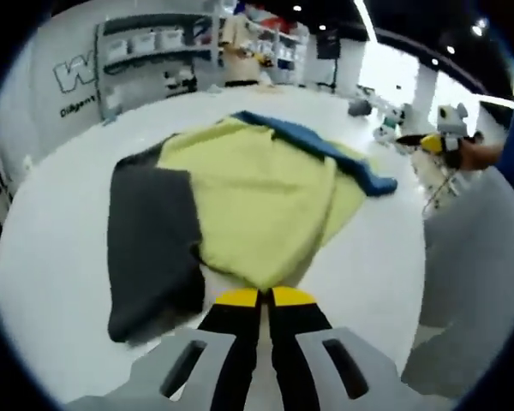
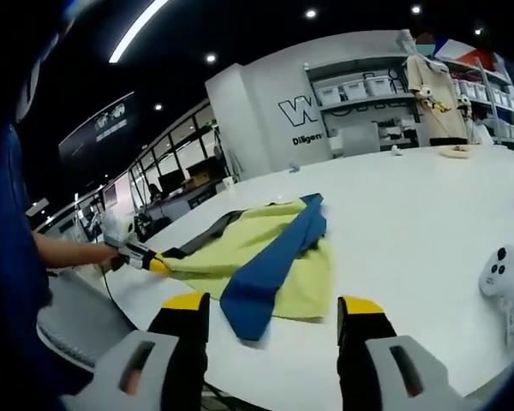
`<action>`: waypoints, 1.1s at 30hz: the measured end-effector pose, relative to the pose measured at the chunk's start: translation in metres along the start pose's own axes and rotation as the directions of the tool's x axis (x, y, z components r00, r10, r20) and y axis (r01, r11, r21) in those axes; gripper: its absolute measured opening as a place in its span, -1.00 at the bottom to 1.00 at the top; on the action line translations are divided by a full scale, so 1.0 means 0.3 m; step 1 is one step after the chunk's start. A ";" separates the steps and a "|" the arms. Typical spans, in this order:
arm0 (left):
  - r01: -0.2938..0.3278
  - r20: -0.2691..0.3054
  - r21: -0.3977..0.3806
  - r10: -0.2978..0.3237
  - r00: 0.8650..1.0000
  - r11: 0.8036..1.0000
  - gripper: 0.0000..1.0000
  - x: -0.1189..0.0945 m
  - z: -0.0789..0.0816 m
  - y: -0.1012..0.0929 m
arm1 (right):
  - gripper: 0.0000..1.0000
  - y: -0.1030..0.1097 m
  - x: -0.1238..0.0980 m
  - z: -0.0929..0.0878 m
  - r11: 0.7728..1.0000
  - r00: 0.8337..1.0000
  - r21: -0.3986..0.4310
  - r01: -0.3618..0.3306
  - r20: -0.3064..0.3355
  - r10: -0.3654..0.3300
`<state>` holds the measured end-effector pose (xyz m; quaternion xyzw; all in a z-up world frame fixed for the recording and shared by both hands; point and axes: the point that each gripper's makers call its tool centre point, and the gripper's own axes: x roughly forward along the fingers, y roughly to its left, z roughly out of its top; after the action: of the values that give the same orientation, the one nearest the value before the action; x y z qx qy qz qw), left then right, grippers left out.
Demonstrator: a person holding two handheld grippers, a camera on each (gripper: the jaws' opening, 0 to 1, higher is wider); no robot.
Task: Fold the garment on the visible template until the final outline fits inside the template.
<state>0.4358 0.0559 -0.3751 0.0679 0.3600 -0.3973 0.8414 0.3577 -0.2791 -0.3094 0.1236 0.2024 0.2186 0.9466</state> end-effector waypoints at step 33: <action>-0.038 -0.125 -0.293 0.001 0.992 0.955 -1.00 -0.049 0.015 0.009 | 0.10 -0.003 0.008 -0.028 0.998 1.000 0.063 -0.012 0.028 0.010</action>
<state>0.4338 0.0651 -0.3626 -0.0302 0.4660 -0.3257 0.8221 0.3564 -0.2774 -0.3180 0.1574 0.1951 0.2157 0.9437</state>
